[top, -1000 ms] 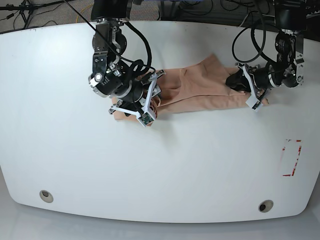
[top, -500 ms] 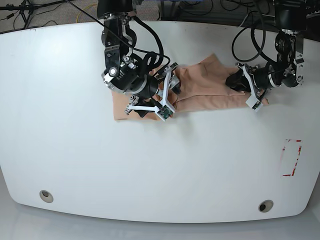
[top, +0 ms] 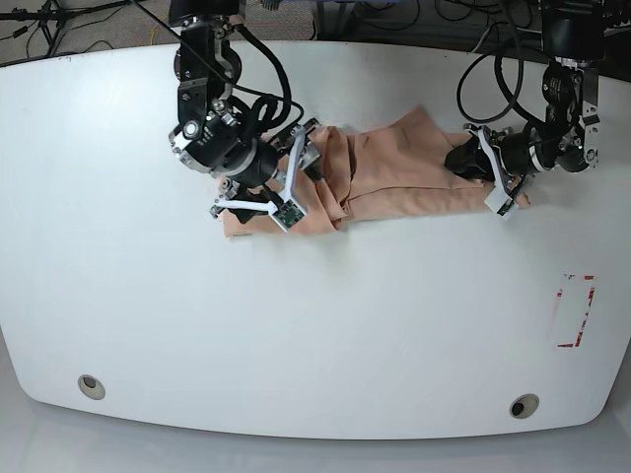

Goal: Fold the T-shirt properly
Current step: 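Lift the strip end with the right gripper and fold it toward the middle, then release the strip with the left gripper and regrasp its end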

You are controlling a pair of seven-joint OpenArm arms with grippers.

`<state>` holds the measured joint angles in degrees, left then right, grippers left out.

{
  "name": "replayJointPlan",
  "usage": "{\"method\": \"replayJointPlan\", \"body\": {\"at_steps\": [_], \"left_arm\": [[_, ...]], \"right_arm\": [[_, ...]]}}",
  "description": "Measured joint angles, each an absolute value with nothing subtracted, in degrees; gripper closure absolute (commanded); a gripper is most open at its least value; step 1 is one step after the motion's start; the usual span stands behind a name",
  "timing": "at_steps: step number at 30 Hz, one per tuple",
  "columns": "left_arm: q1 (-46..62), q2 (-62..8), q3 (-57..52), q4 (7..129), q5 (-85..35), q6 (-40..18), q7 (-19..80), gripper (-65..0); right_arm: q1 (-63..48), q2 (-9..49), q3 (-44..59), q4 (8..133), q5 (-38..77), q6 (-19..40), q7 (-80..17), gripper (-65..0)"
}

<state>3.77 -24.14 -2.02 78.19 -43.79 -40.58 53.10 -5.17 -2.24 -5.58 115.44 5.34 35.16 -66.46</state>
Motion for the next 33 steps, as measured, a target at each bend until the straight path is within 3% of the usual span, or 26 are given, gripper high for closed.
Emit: {"method": "replayJointPlan", "body": {"at_steps": [2,7,9,17,33], "left_arm": [[3.8,-24.1,-2.0,78.2,-43.8,-40.6,53.1,-12.1],[3.2,-24.1,-2.0,78.2,-43.9,-40.6,53.7,-12.1],[2.9,-24.0,-2.0,78.2,-43.8,-40.6,54.3,-12.1],[2.4,-23.0,-1.9,78.2,-43.4,-40.6,54.5,-12.1],[0.9,-22.5,-1.7,78.0,-42.7,-40.6,55.5,-12.1]], "right_arm": [[-5.3,-1.2,-4.5,115.4,7.0,35.2,-66.4,-29.8],[-5.0,-0.8,1.5,115.4,9.5,35.7,-65.8,-5.4],[-4.8,0.0,3.4,115.4,9.7,36.7,-65.8,0.0],[-1.9,3.7,6.5,111.5,9.4,39.6,-65.9,-2.2],[-2.1,4.5,9.3,94.8,9.0,39.9,-50.9,-2.2]]}}
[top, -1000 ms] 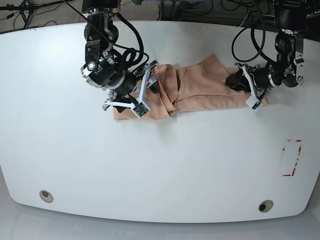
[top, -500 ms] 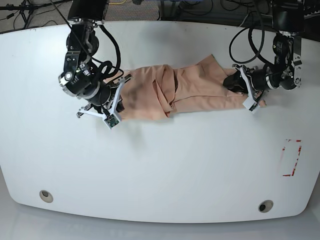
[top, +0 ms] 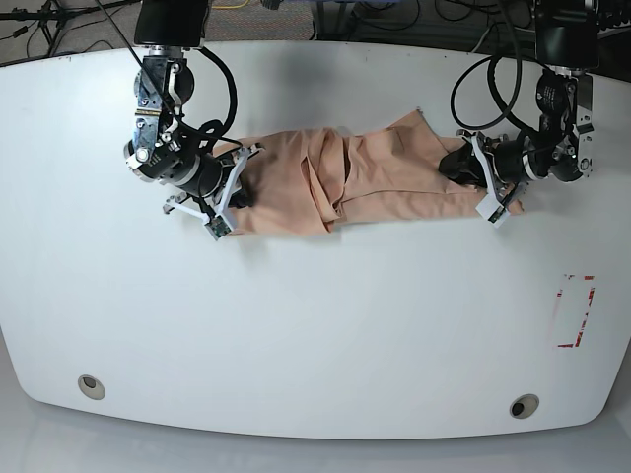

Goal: Fold the T-shirt properly
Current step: 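Release the strip with the left gripper and regrasp its end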

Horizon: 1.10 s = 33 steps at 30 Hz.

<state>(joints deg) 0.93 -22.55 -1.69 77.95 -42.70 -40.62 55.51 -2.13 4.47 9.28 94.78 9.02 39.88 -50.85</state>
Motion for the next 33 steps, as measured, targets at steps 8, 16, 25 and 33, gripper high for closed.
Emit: {"method": "replayJointPlan", "body": {"at_steps": [8,16,25,33], "left_arm": [[-0.7,-22.4,-1.7,77.9,-43.5,-40.6,57.7,-12.1],[-2.0,-22.3,-7.0,77.3,-55.8,-39.9,62.0,-28.2],[-2.4,-22.8,-23.3,77.3,-64.6,-39.8,67.2,-45.0],[-1.3,-22.9,-26.6,77.1,-60.4,-39.7,69.1,-44.7]], "right_arm": [[-2.3,4.6,9.3,88.7,9.4,39.7,-43.5,-2.2],[-2.1,4.6,9.3,88.3,9.5,39.7,-43.3,-2.2],[-2.1,4.6,9.3,88.3,9.5,39.7,-43.3,-2.2],[-2.1,4.6,9.3,88.3,9.5,39.7,-43.3,-2.2]]}}
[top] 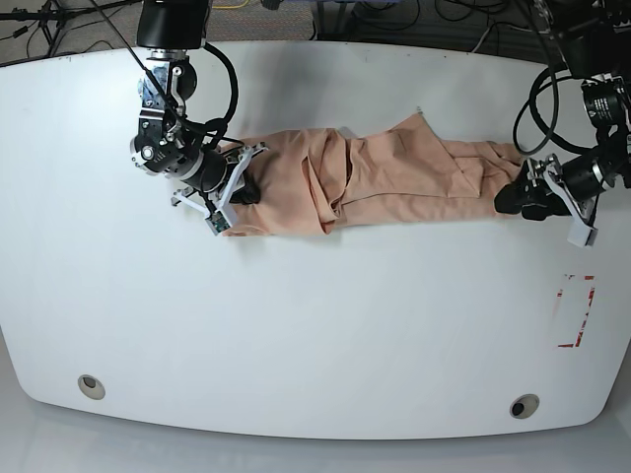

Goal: Fold the T-shirt properly
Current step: 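Release the strip with the left gripper and regrasp its end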

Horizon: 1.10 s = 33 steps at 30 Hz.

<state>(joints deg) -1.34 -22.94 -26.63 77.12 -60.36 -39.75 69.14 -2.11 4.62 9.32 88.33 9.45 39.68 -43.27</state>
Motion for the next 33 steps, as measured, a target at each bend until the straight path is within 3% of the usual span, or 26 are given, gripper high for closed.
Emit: {"method": "replayJointPlan", "body": {"at_steps": [10,22,33], "left_arm": [[2.2,-24.1,-27.9,76.8,-54.8,-39.7,68.9,-44.7],[1.4,-24.5,-27.9,65.2,-56.8,-40.4,66.3,-44.6],[-1.1,-20.3,-23.3,64.9,-57.9,-40.4,65.7,-44.3]], "right_arm": [[-2.1,4.6,9.3,88.3,9.5,39.7,-43.3,-2.2],[-2.1,4.6,9.3,88.3,9.5,39.7,-43.2,-2.2],[-2.1,4.6,9.3,88.3,9.7,39.7,-43.2,-2.2]]}}
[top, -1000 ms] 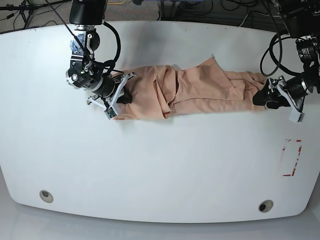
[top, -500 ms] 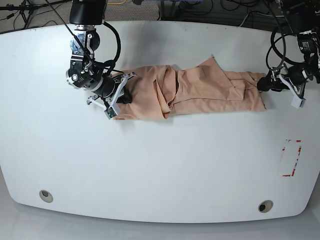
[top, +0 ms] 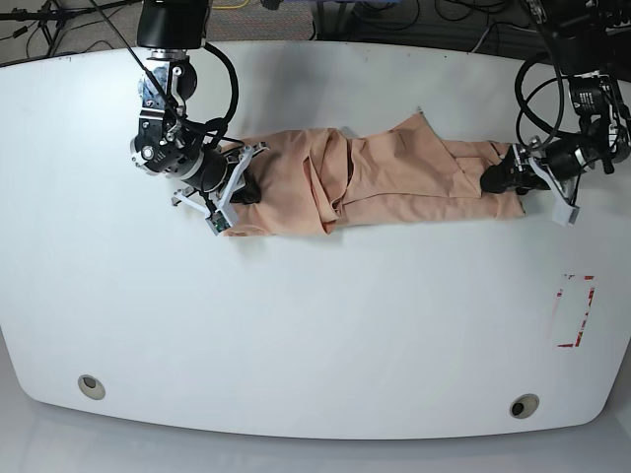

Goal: Fold the T-shirt properly
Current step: 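Release the strip with the left gripper and regrasp its end, then fold the strip end with the left gripper toward the right gripper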

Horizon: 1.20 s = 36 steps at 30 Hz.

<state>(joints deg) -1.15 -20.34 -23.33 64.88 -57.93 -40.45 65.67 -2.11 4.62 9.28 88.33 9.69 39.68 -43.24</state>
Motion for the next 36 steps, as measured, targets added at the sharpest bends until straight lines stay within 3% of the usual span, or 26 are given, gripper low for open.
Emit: {"method": "replayJointPlan", "body": {"at_steps": [4,8,11,19,36], "left_arm": [[-1.4,-18.7,-21.7,65.0,-58.6,-40.8,64.8,-36.8],[-1.5,-17.8,-21.4,64.8,-57.8,-40.6,65.1,-12.1],[-1.3,-17.2,-21.4,64.3,-56.8,-40.4,65.0,-2.9],[-0.8,-17.0,-21.3,65.8,-56.4,-40.3,63.7,-4.3],[-0.8,-13.6,-20.5,95.3,-54.3,-39.8,77.3,-4.6]], "right_arm": [[-2.1,4.6,9.3,88.3,9.6,39.7,-43.3,-2.2],[-2.1,4.6,9.3,88.3,9.7,39.7,-43.2,-2.2],[-2.1,4.6,9.3,88.3,9.7,39.7,-43.2,-2.2],[-2.1,4.6,9.3,88.3,9.5,39.7,-43.2,-2.2],[-2.1,5.2,9.3,88.3,9.9,39.7,-43.3,-2.2]]}}
